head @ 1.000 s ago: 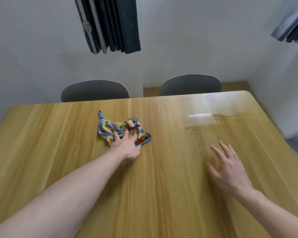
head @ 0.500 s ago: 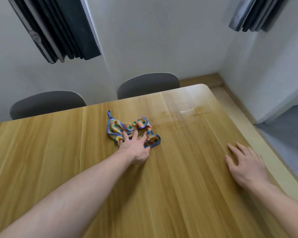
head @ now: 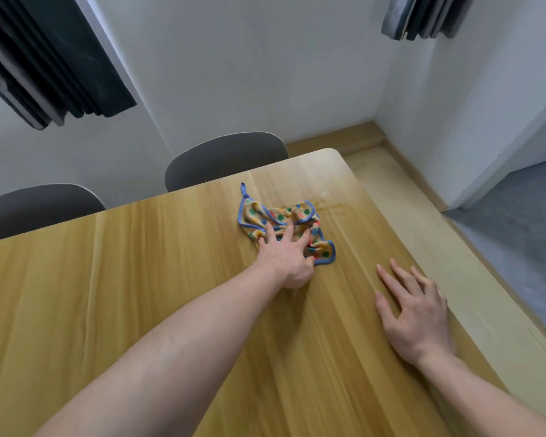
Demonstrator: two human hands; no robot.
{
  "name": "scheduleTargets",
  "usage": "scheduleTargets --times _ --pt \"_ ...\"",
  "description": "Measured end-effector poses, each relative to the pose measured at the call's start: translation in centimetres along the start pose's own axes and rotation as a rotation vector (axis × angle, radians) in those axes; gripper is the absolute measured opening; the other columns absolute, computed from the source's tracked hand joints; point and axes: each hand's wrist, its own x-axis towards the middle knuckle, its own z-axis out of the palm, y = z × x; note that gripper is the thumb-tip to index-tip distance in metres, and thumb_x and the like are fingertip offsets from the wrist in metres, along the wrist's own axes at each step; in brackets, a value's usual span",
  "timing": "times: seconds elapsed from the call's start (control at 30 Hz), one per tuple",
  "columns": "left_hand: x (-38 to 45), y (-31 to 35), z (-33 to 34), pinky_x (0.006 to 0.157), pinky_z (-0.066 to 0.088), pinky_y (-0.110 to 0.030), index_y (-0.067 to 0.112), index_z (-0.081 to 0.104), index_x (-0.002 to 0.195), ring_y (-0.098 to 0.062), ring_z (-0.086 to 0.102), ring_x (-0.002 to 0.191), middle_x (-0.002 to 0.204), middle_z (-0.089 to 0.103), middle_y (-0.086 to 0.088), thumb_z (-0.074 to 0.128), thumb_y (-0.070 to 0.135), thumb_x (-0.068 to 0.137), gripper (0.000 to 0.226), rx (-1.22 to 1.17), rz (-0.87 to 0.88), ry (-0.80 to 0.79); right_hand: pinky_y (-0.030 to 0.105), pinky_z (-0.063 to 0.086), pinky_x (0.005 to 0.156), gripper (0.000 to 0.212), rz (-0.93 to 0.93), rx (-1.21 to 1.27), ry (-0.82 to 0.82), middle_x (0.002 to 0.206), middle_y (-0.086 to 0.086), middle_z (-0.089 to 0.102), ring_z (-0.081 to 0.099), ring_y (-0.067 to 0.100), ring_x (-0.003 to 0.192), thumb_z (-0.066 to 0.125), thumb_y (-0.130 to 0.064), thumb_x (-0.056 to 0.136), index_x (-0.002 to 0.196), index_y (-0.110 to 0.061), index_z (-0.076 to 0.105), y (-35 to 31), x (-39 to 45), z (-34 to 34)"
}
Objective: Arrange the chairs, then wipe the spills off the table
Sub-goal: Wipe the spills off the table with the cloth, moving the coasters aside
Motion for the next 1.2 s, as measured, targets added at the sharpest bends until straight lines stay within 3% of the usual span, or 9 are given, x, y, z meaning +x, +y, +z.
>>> scheduleTargets --times 0.3,0.53,0.77,1.03,1.2 --pt "5.6 8.6 -1.7 0.121 0.003 -0.065 0.039 0.011 0.16 -0.051 -0.013 0.15 0.17 -0.01 -0.002 0.032 0.048 0.098 0.066 0.008 0.128 -0.013 0.05 0.03 0.117 0.058 -0.027 0.018 0.066 0.155 -0.009 0.049 0.04 0.028 0.141 0.04 -0.056 0.092 0.144 -0.037 0.057 0.5 0.3 0.7" --pt "7.5 9.7 -2.8 0.121 0.003 -0.065 0.041 0.009 0.159 -0.048 -0.015 0.15 0.169 -0.012 0.0 0.032 0.048 0.1 0.064 0.034 0.151 -0.049 0.048 0.029 0.118 0.057 -0.025 -0.002 0.061 0.156 -0.011 0.047 0.04 0.028 0.142 0.039 -0.055 0.094 0.146 -0.038 0.054 0.6 0.3 0.9" --pt "7.7 6.9 -3.4 0.122 0.004 -0.062 0.042 0.008 0.159 -0.049 -0.013 0.151 0.169 -0.013 0.002 0.031 0.054 0.1 0.064 -0.038 0.028 -0.04 0.048 0.027 0.12 0.058 -0.014 0.011 0.049 0.157 -0.012 0.045 0.037 0.025 0.144 0.037 -0.056 0.094 0.147 -0.04 0.052 0.3 0.2 0.6" --pt "6.9 -4.5 -4.2 0.122 0.009 -0.061 0.046 -0.006 0.158 -0.048 -0.009 0.152 0.168 -0.017 0.003 0.027 0.063 0.1 0.069 -0.018 -0.264 0.02 0.045 0.02 0.124 0.059 -0.004 0.0 0.003 0.161 -0.015 0.037 0.028 0.02 0.149 0.033 -0.058 0.096 0.153 -0.043 0.043 0.2 0.0 0.4" --pt "7.2 -4.1 -3.7 0.122 0.012 -0.063 0.044 -0.006 0.159 -0.047 -0.007 0.152 0.169 -0.016 0.0 0.026 0.062 0.101 0.068 -0.014 -0.305 0.051 0.044 0.016 0.125 0.06 0.001 -0.013 -0.016 0.162 -0.015 0.035 0.026 0.02 0.15 0.033 -0.059 0.097 0.154 -0.043 0.039 0.2 0.1 0.2"
